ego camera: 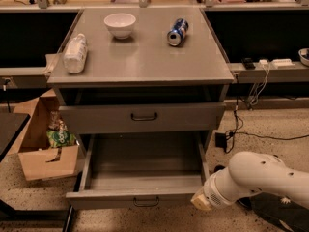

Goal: Close middle drawer

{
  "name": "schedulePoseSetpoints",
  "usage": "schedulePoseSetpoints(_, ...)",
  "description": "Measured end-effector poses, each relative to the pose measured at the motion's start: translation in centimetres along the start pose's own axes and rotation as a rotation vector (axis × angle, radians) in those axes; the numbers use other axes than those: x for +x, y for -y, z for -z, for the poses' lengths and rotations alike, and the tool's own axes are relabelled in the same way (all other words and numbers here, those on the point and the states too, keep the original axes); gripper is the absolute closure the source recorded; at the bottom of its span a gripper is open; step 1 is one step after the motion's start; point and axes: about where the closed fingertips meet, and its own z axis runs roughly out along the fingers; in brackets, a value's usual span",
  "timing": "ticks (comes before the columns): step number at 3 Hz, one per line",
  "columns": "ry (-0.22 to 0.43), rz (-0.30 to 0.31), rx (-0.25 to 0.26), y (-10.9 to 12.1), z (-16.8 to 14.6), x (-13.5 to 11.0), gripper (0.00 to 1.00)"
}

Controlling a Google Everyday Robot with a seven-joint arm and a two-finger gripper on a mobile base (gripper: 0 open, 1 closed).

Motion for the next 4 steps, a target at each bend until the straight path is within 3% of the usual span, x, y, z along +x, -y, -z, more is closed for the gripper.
schedulePoseSetpoints(1,0.002,-0.033,0.015,0.9,-1.9,0.6,1.0)
schedulePoseSetpoints(3,0.013,-0.152,0.047,3.8,-8.6,3.1,1.0)
schedulePoseSetpoints(4,0.039,-0.166,0.075,5.8,-10.4,2.4,1.0)
